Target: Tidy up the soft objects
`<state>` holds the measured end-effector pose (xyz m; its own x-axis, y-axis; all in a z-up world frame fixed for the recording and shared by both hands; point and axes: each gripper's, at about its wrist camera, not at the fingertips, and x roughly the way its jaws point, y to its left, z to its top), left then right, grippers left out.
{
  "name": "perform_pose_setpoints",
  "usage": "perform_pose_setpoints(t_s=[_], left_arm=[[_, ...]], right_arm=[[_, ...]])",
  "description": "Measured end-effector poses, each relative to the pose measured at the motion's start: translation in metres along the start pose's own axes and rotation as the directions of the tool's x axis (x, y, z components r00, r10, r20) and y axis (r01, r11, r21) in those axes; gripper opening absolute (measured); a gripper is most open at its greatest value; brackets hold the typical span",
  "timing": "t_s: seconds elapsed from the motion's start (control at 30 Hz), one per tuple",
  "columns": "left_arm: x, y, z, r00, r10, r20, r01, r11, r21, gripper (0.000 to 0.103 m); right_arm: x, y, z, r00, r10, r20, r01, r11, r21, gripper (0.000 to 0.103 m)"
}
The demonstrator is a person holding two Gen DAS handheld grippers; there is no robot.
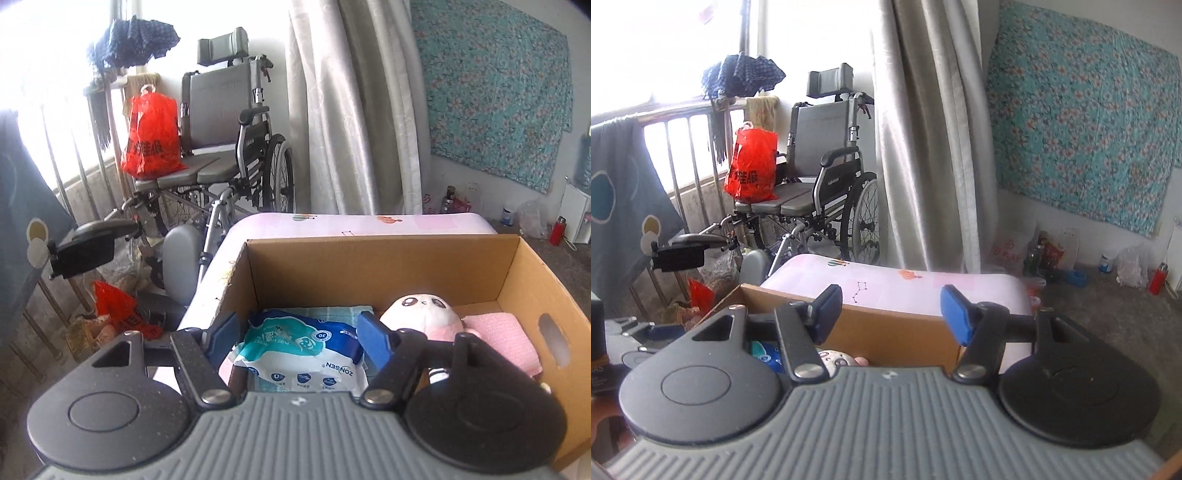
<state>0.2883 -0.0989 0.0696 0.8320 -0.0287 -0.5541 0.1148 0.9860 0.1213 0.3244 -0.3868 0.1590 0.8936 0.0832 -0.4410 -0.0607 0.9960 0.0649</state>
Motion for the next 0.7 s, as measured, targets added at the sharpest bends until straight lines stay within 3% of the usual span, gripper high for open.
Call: perform_pose_setpoints(t_s=[0.1,0.23,0.3,0.4,0.47,0.57,0.63,0.7], left_arm=[[-0.022,-0.003,0.003,0.999,-0.010,0.037,0.011,1.000,-0.023,0.079],[-0.057,-0.003,0.003,0.992,-0.055,0.112,0.064,0.995,-0.075,0.091],[-0.073,-0.008,-0.002,0.986,-0.083,0.144,0.092,0.994,-0.055,0.094],[-0.089,-0.014,-0.012,0.971,-0.155,0.183,0.148,0.988,0.050,0.096],[-0.095,-0.018,-0.016,0.973,-0.135,0.189,0.119,0.989,0.093,0.097],[-0.100,-0.021,-0.022,0.975,-0.106,0.194,0.097,0.994,0.055,0.098],[-0.099,-0.024,-0.027,0.973,-0.125,0.194,0.122,0.992,0.024,0.102],[-0.094,-0.032,-0.035,0.965,-0.166,0.202,0.157,0.986,0.058,0.103]], right_arm=[[-0.014,-0.002,-0.006,0.999,-0.006,-0.036,0.007,1.000,0.005,0.059],[-0.037,-0.007,-0.024,0.997,0.029,-0.072,-0.022,0.995,0.096,0.059],[-0.049,-0.008,-0.036,0.996,0.051,-0.067,-0.045,0.995,0.092,0.060],[-0.062,-0.007,-0.043,0.996,0.026,-0.089,-0.029,0.999,-0.031,0.060],[-0.073,-0.012,-0.041,0.994,-0.009,-0.107,0.002,0.998,-0.065,0.061],[-0.087,-0.027,-0.038,0.995,0.014,-0.094,-0.012,1.000,0.017,0.066],[-0.093,-0.031,-0.042,0.995,0.027,-0.093,-0.021,0.998,0.066,0.066],[-0.096,-0.029,-0.050,0.996,0.022,-0.088,-0.016,0.998,0.061,0.067]])
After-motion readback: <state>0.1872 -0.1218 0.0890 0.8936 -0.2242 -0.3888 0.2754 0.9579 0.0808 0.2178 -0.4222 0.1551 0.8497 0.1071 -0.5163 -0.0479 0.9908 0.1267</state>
